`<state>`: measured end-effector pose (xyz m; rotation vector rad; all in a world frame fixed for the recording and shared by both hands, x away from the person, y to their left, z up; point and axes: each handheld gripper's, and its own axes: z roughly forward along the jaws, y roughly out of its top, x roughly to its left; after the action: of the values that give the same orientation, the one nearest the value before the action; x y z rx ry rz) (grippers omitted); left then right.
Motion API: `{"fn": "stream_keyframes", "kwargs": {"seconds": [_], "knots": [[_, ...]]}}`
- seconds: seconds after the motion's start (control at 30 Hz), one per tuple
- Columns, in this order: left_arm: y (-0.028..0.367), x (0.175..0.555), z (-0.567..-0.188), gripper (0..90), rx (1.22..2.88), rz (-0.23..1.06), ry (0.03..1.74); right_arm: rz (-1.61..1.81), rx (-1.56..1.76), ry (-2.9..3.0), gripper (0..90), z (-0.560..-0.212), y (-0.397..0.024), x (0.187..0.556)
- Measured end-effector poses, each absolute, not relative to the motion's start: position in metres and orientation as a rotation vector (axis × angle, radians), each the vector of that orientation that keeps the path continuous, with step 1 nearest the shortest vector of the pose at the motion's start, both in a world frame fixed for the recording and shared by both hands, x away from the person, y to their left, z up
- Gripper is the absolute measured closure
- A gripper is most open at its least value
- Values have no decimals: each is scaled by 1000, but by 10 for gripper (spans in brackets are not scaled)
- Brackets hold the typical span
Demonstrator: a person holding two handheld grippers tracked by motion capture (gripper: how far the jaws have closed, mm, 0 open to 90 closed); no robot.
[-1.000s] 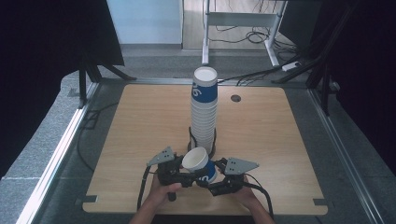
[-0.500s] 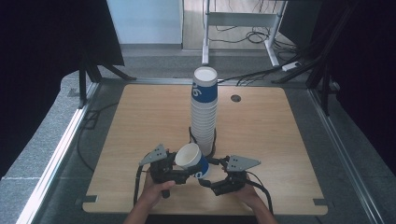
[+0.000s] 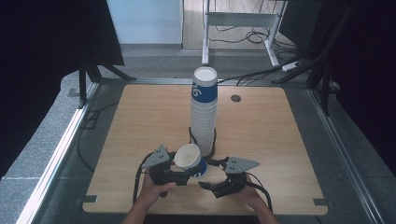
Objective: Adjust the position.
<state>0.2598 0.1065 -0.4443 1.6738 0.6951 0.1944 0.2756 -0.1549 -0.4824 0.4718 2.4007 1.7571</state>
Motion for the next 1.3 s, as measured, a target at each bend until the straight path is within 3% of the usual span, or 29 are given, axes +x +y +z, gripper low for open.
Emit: {"fn": "stream_keyframes", "kwargs": {"seconds": [0.7, 1.3], "knots": [[86, 251, -446, 193, 1939, 410, 629, 1672, 426, 2441, 162, -481, -149, 272], [70, 241, -446, 192, 2051, 431, 514, 1602, 370, 2466, 180, -487, -133, 266]]}}
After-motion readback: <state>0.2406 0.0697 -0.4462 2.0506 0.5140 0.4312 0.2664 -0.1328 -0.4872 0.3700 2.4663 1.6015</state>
